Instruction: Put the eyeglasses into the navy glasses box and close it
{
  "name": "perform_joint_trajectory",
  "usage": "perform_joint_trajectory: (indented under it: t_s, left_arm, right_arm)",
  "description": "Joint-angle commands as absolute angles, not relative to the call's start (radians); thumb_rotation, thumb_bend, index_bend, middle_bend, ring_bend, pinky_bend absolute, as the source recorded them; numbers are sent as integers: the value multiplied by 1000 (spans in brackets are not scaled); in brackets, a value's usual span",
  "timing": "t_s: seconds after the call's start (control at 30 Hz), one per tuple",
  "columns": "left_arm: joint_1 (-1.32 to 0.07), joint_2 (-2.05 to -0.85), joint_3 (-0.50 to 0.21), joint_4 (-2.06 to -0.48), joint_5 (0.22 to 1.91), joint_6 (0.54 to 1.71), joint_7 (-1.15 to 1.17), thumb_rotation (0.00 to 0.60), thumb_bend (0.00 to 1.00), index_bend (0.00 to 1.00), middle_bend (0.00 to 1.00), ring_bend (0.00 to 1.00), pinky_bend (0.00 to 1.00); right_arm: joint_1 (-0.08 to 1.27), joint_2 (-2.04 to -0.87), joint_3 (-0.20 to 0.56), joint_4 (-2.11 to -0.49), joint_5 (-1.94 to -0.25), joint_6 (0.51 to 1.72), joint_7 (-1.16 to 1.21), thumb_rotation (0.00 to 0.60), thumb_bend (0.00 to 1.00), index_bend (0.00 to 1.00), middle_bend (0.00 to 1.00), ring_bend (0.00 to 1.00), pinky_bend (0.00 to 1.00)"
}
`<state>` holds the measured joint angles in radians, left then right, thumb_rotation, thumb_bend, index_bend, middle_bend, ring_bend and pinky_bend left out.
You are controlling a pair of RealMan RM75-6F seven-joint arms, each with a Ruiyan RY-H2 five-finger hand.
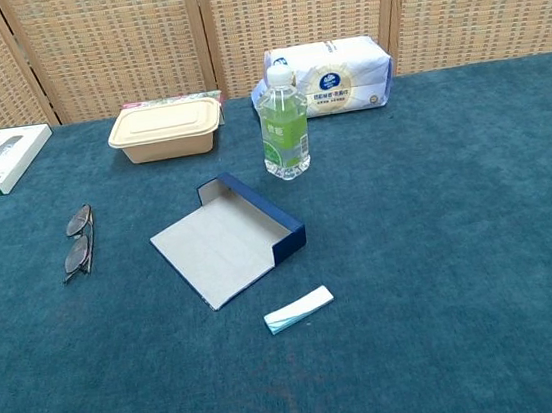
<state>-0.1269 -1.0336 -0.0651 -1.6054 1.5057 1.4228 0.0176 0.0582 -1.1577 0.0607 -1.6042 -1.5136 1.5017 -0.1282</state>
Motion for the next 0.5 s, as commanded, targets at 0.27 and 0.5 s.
perform_joint_trajectory:
  t_s: [0.27,0.5]
  left_arm:
    - [-467,-1345,-65,-860,1822,1355,-149,600,68,66,0,0,0]
    - [-598,-1502,3,-614,1869,1267,-307,600,74,156,0,0,0]
  right_arm:
    - [73,-1168,70,-1599,-1504,1488,-150,600,221,12,0,0,0]
    - [76,-1171,72,-1599,-1496,1483,-164,600,208,4,0,0,0]
